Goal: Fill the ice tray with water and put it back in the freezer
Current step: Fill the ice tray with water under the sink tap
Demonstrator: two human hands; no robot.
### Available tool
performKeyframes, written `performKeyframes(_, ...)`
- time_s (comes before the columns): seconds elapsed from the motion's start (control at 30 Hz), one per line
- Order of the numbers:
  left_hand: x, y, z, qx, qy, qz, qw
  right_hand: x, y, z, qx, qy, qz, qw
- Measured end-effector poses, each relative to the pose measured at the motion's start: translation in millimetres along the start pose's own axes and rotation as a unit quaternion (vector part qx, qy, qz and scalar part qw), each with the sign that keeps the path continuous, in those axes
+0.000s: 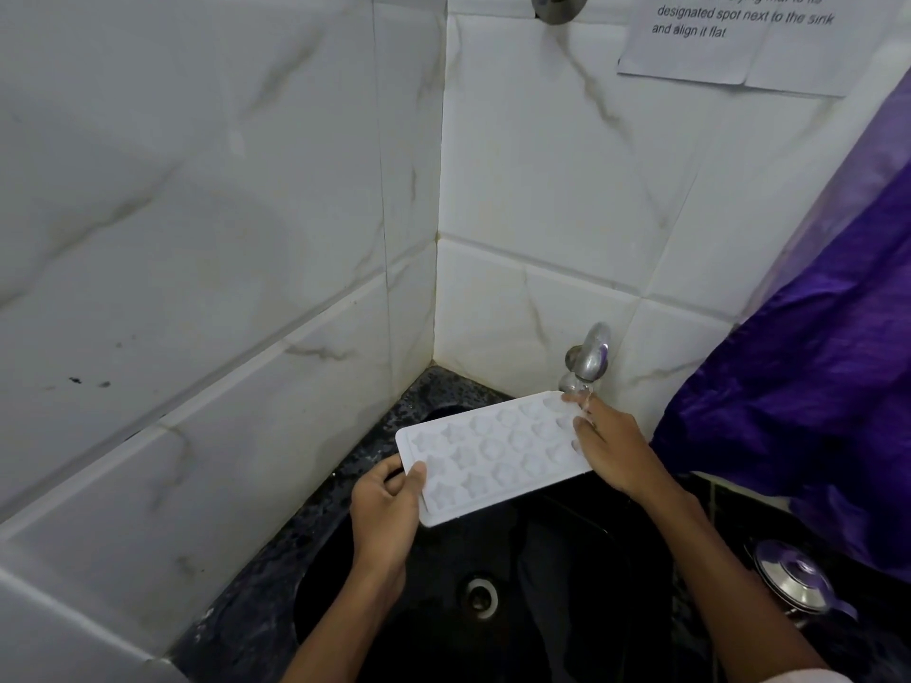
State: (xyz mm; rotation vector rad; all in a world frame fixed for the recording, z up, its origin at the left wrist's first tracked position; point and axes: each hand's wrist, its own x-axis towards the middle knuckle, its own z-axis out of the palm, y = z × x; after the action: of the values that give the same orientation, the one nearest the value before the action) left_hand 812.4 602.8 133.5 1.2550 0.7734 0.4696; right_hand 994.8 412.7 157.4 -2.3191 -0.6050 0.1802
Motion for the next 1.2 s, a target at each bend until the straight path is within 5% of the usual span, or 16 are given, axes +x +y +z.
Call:
performKeyframes(0.2,5,1,4,-0.009,0.001,-0.004,1.000,-5,7,-2,-0.029,0.037,0.014,0.999)
performKeyframes(1.2,13,1,7,0.004,0.011,0.013,1.000,10,12,2,-0.109,-0.032,-0.053,0.992)
